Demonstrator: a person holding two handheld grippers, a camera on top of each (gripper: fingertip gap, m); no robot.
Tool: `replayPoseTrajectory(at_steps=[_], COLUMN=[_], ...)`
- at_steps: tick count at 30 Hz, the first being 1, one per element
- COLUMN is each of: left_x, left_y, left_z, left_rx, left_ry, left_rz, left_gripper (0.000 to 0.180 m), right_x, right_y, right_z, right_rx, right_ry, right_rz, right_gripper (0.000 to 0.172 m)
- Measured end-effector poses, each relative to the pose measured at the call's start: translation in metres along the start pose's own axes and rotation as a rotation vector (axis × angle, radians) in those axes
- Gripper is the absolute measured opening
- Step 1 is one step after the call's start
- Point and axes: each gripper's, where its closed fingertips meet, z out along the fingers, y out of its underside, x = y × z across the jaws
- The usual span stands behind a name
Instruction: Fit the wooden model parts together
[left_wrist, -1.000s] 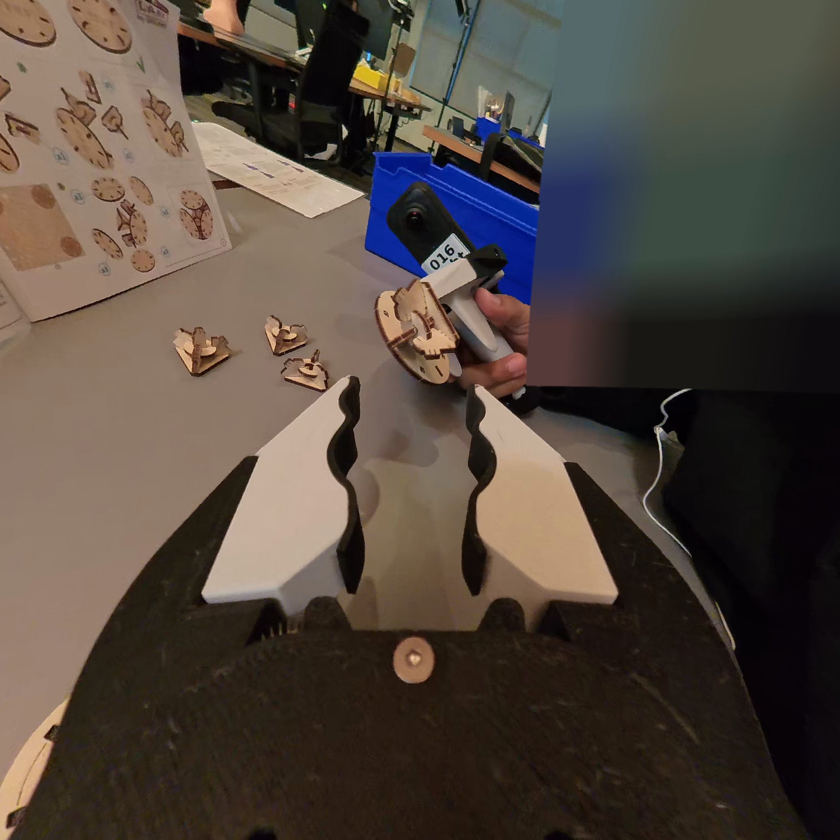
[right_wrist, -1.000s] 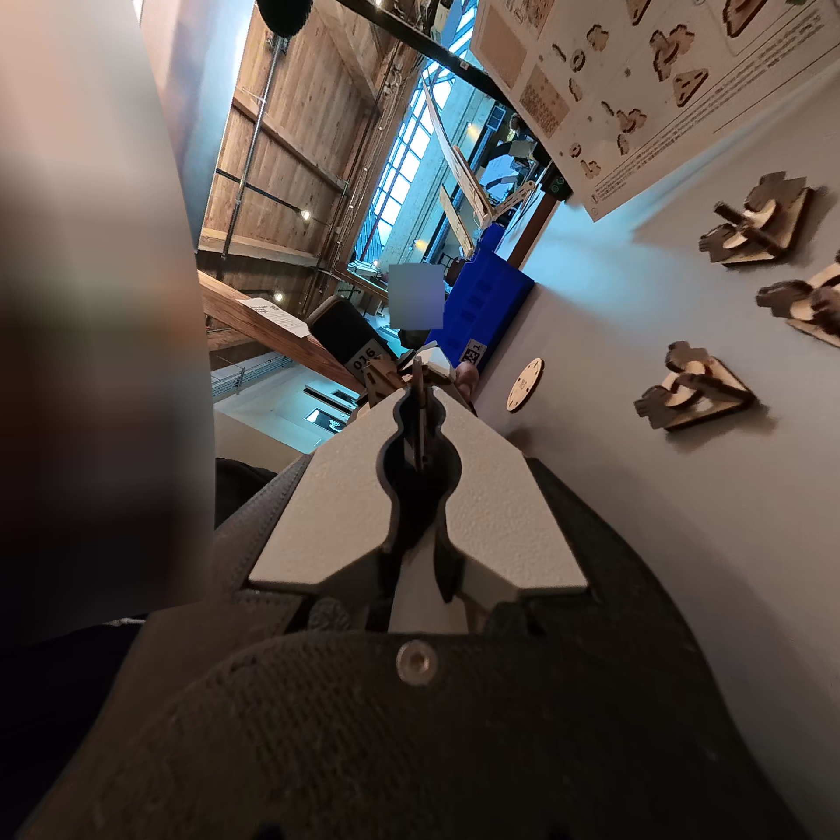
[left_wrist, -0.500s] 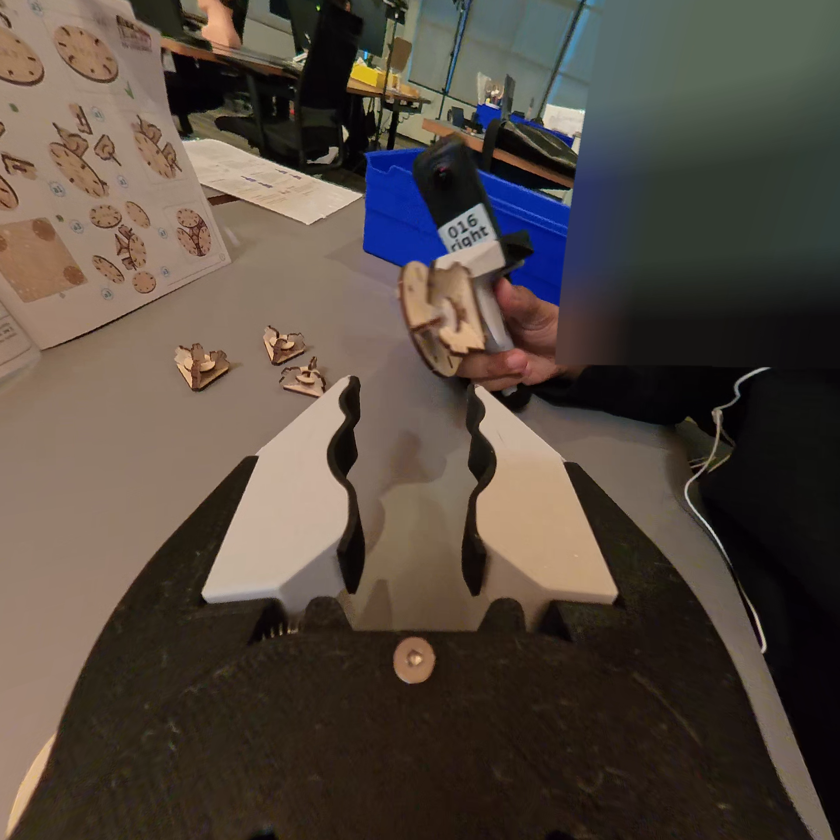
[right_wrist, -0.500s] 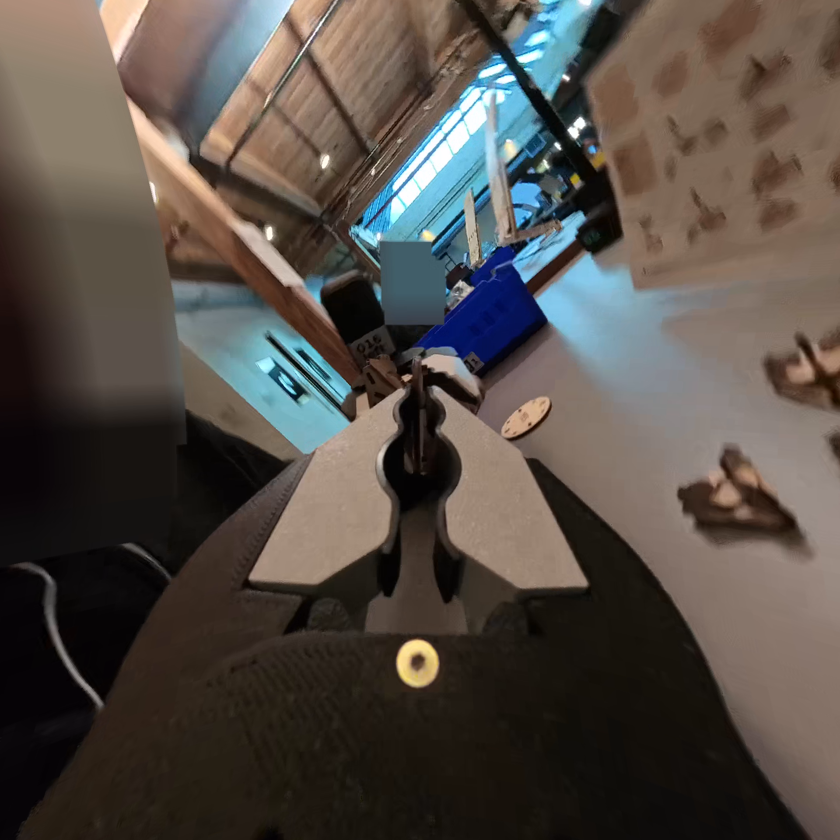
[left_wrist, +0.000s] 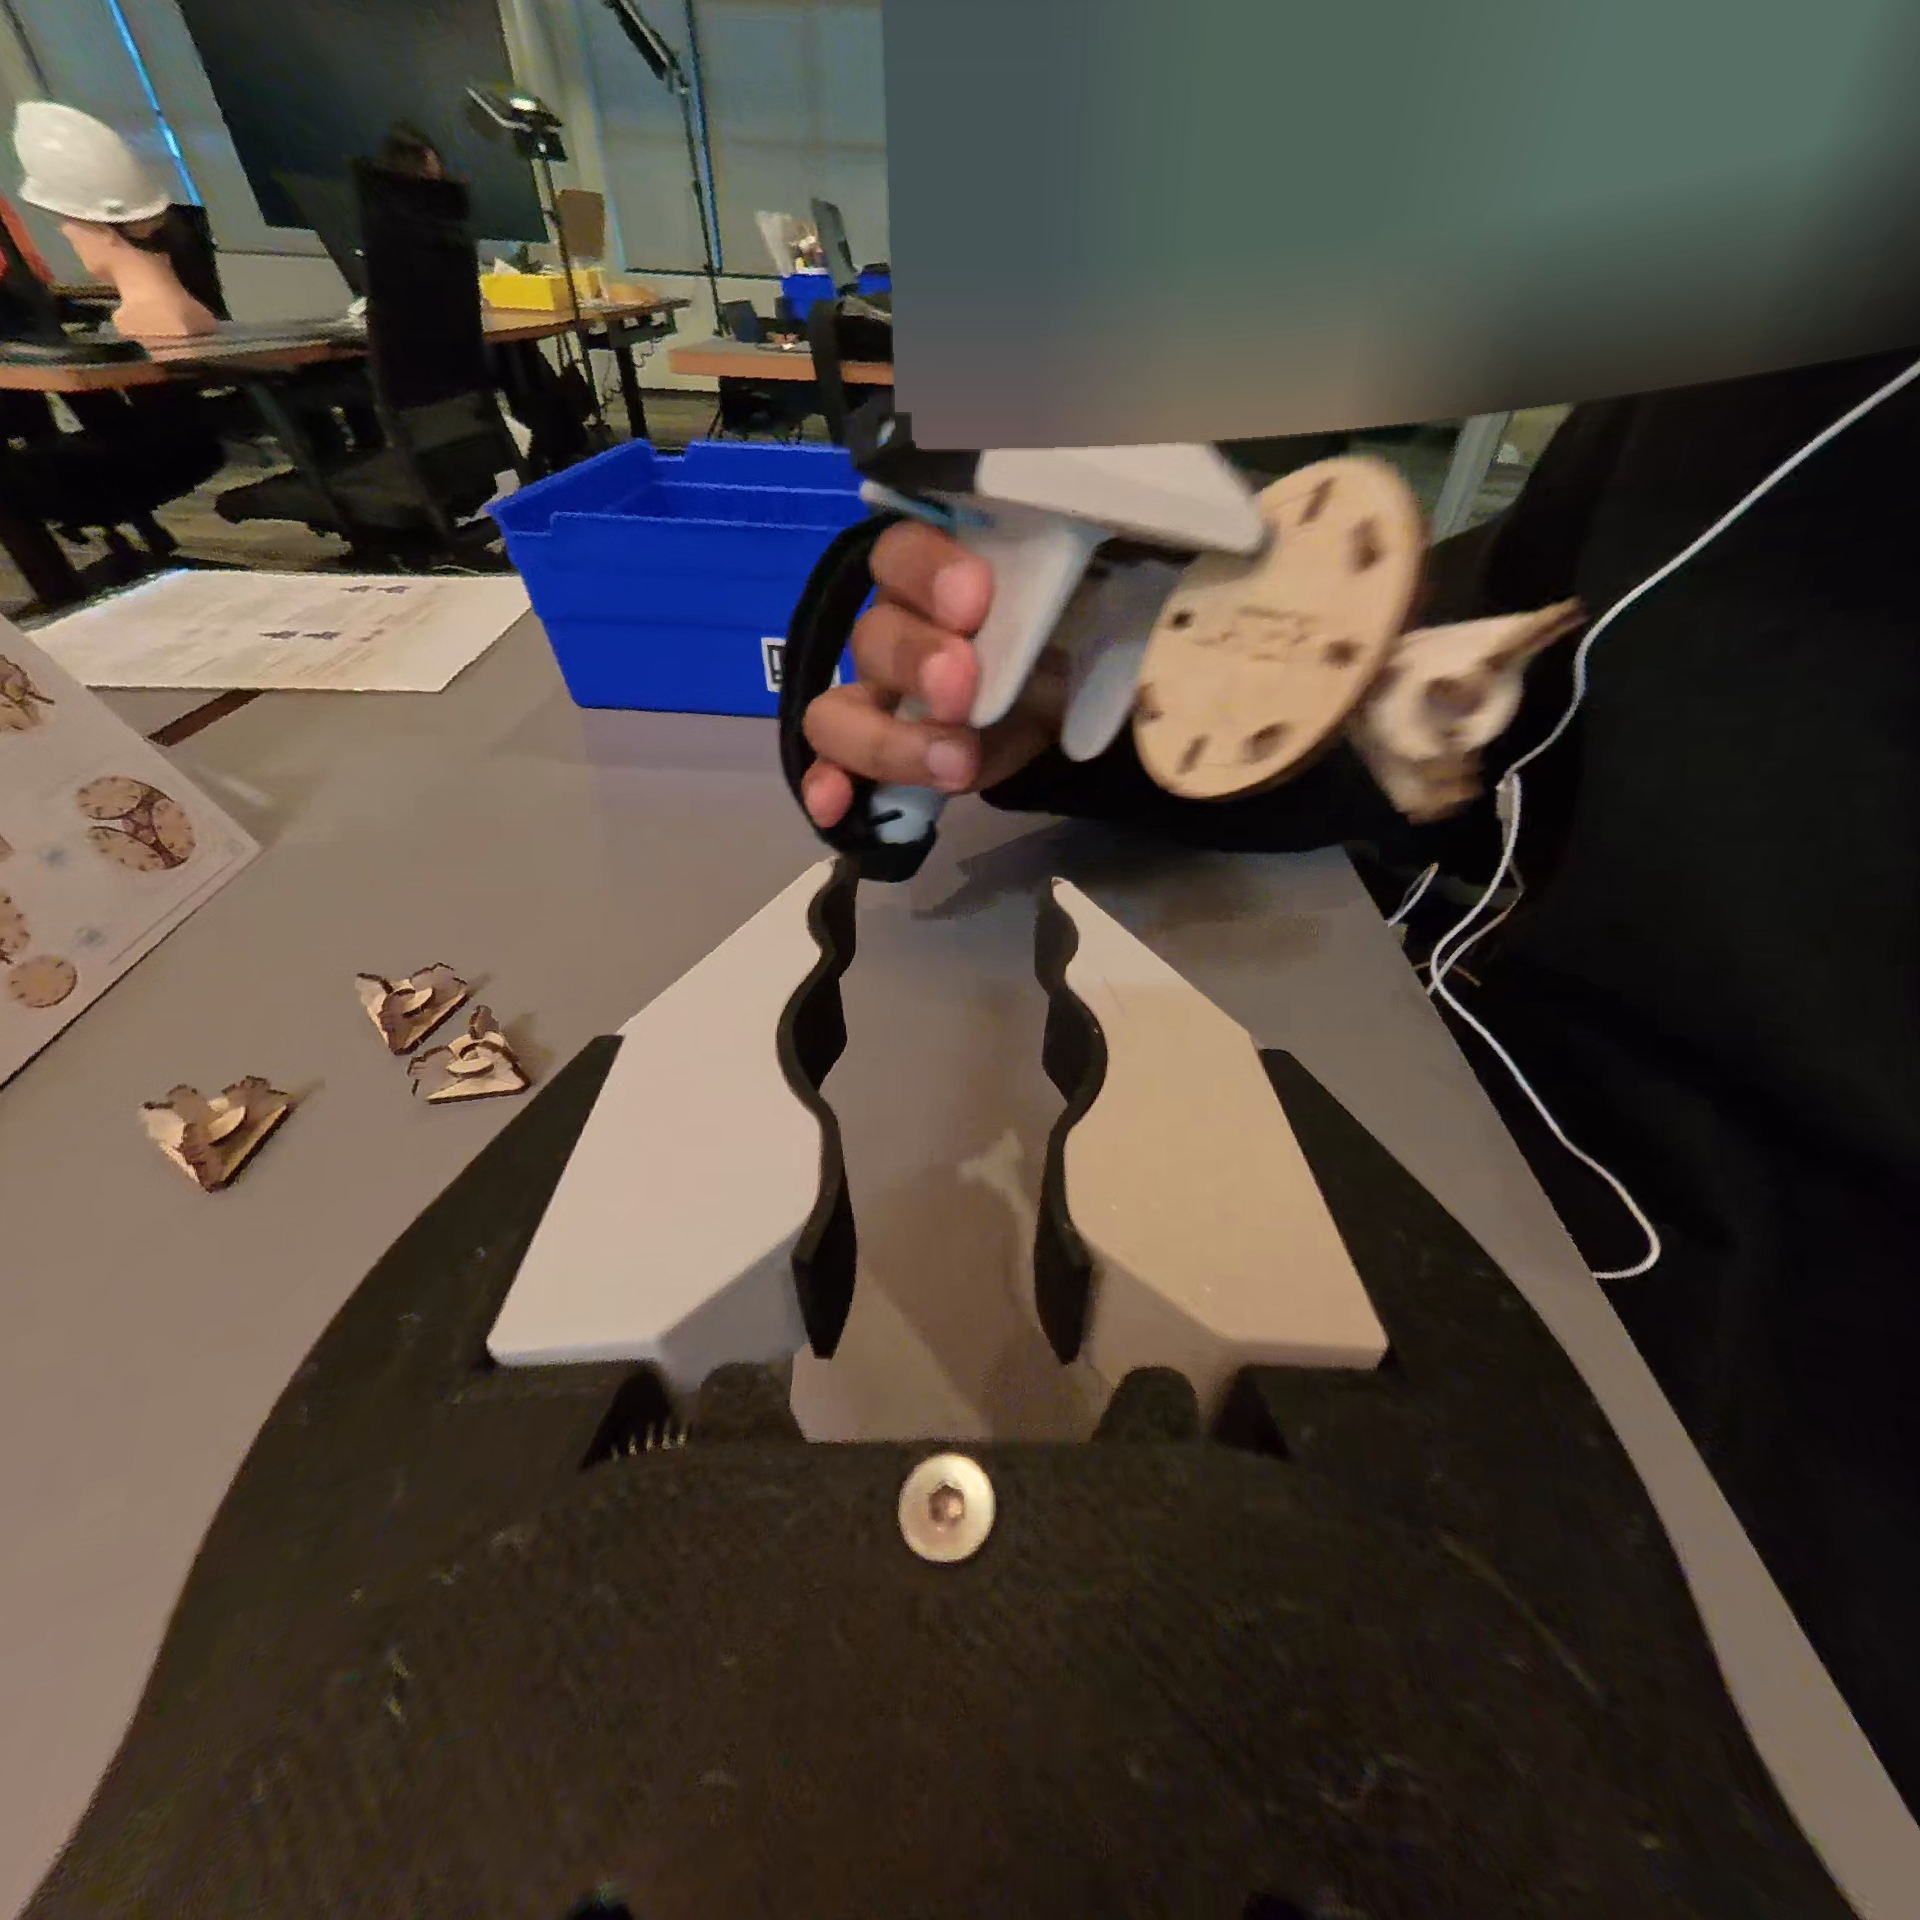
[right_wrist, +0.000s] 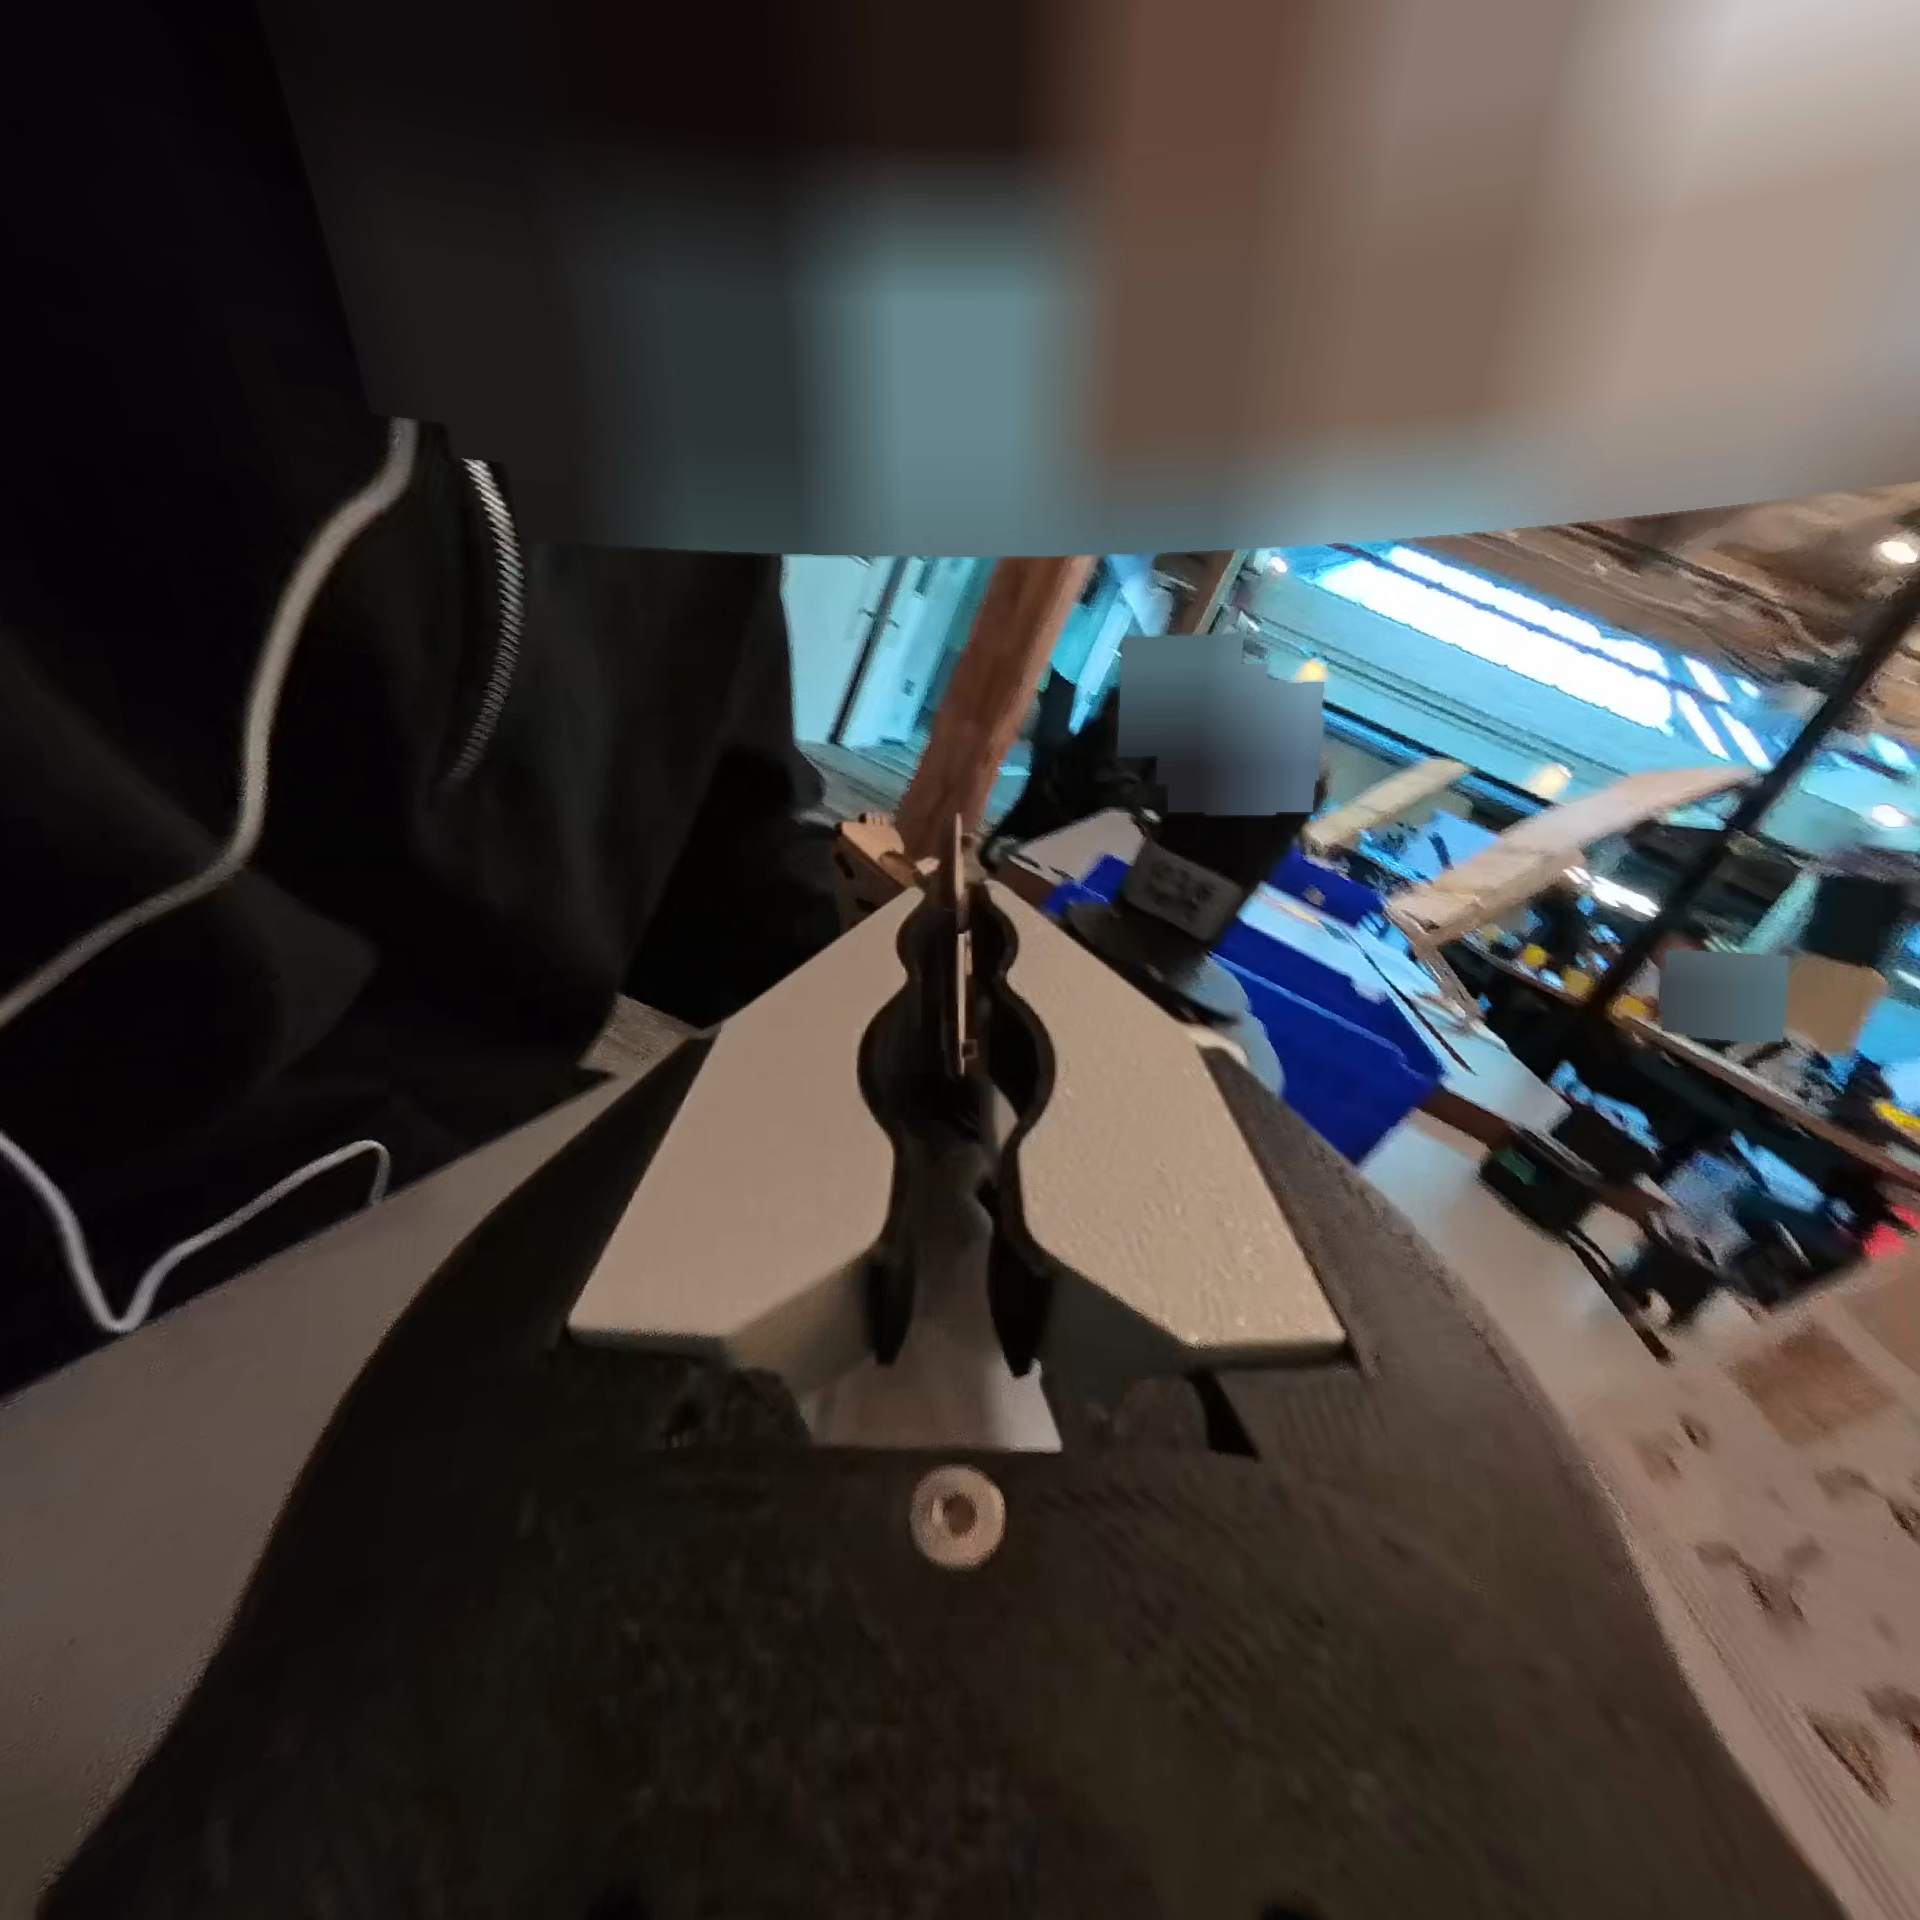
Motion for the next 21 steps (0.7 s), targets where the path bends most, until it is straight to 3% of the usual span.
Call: replayPoseTrajectory(at_steps=[7, 21], left_x=[-0.004, 0.006], left_y=[-0.004, -0.014], left_z=[-0.003, -0.005], left_rx=[0.05, 0.129], left_ry=[0.01, 0.139], left_rz=[-0.06, -0.202], left_gripper=[0.03, 0.031], right_x=[-0.035, -0.026], right_y=[-0.025, -0.025], right_z=[0.012, 0.009], right_rx=[0.044, 0.103], right_ry=[-0.179, -0.178], right_rz=[0.011, 0.101], right_gripper=[0.003, 0.003])
